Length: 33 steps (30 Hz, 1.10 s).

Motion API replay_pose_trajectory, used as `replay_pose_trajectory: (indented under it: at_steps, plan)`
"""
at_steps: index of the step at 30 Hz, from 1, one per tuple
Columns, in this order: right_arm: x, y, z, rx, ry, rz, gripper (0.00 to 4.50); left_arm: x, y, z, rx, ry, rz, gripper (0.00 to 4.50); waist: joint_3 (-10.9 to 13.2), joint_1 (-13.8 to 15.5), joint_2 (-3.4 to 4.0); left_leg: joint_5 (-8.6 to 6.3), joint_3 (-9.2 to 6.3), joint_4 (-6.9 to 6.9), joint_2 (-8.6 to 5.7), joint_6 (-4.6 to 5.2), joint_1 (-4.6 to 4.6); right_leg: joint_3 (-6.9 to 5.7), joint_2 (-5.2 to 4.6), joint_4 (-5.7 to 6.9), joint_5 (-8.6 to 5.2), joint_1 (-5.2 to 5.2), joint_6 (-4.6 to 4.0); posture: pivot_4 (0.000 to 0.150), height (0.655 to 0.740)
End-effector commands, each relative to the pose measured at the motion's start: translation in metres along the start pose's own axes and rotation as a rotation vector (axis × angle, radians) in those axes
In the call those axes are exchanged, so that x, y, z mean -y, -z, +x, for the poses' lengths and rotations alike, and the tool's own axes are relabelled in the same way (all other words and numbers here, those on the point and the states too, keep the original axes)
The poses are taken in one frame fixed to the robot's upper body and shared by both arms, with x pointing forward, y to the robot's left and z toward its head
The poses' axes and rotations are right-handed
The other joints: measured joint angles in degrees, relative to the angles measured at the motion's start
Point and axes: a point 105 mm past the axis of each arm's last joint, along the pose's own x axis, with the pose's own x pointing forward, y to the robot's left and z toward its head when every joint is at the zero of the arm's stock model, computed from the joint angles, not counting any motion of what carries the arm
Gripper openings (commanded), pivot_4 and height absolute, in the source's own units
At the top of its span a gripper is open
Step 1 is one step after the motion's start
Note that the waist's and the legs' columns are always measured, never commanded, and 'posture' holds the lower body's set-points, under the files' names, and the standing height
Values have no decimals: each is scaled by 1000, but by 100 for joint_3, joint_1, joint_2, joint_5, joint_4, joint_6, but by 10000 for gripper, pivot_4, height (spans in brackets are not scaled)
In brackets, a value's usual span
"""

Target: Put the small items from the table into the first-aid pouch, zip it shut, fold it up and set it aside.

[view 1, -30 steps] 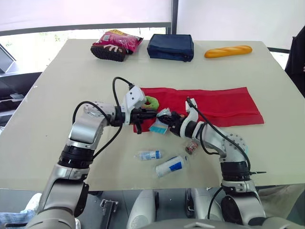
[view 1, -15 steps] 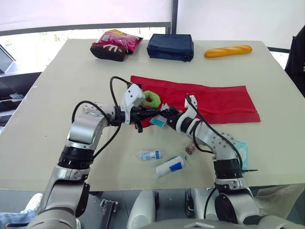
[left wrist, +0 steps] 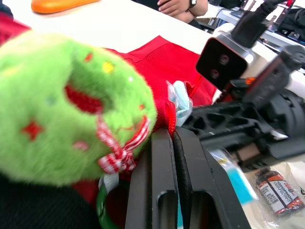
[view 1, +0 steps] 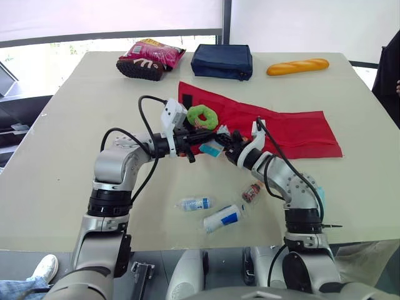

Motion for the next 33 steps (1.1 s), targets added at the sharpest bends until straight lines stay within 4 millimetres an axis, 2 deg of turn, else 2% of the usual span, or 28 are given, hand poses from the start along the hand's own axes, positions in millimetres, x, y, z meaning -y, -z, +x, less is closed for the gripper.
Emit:
replay_pose_trajectory:
  at_steps: [1,6,12,23,33]
  plan:
    - [-25,21,-5,-115,-79,-70,1058,9,8,11,-19,26,-16,858,0,-4,0,0,1,0,-1,0,0,1,-1,0,0,0,0,1500,7134]
    - [-23,18,-7,-98,-58,-54,1058,12,12,12,-22,23,-50,858,0,-14,0,0,0,2,-5,0,-2,6,-2,0,0,0,1,1500,7134]
    - [-23,15,-8,-41,-17,22,1058,14,30,10,-40,-11,-123,858,0,-54,0,0,-1,0,-2,0,-3,7,0,-2,0,0,1,1500,7134]
    - [-19,10,7,5,94,86,1058,32,25,18,49,-3,-307,858,0,-71,0,0,-3,1,-4,0,-5,11,2,-5,-2,0,4,1500,7134]
    - [-22,17,12,-26,85,63,1058,27,30,14,55,-53,-334,858,0,-78,0,0,-2,1,-4,0,-3,14,4,-3,-2,0,5,1500,7134]
